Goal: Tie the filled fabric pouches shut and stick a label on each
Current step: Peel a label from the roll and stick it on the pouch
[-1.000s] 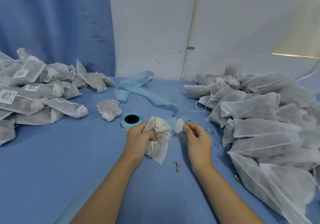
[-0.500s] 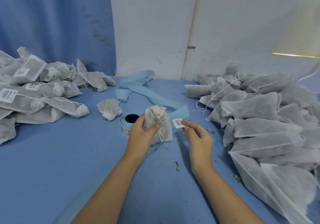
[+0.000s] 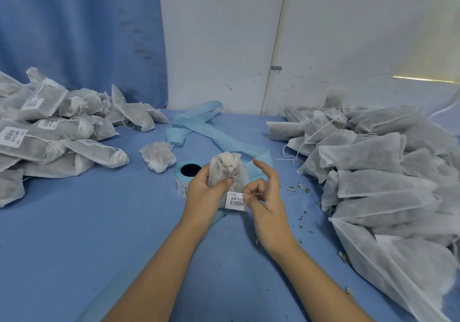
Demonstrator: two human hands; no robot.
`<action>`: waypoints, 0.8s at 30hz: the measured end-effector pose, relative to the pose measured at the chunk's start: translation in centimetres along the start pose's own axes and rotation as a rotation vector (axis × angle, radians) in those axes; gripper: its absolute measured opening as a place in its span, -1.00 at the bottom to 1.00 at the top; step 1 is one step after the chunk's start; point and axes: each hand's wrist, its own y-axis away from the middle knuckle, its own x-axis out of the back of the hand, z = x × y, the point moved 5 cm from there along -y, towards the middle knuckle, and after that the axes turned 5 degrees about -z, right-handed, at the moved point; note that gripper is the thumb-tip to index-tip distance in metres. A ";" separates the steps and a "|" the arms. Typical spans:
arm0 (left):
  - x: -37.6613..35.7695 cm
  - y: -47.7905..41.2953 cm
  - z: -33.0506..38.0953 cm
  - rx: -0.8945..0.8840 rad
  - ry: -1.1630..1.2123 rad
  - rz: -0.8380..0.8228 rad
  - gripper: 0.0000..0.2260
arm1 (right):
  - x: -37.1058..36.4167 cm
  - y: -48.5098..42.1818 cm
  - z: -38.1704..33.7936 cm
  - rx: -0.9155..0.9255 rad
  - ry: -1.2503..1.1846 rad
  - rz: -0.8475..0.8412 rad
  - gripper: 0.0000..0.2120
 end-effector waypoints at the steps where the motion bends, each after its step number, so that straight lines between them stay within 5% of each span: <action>1: -0.1 0.0 0.0 0.003 0.009 -0.009 -0.72 | 0.0 0.0 0.0 0.007 0.029 -0.006 -0.41; 7: -0.6 0.2 0.2 0.007 0.022 -0.068 -0.71 | 0.1 0.0 0.0 0.045 0.237 -0.023 -0.25; 11: -0.8 0.3 0.3 0.021 0.049 -0.091 -0.72 | -0.1 0.1 -0.3 0.113 0.411 -0.021 -0.32; 24: -0.8 0.5 0.0 0.085 0.140 -0.065 -0.84 | 0.2 0.0 -0.4 0.034 0.556 0.068 -0.20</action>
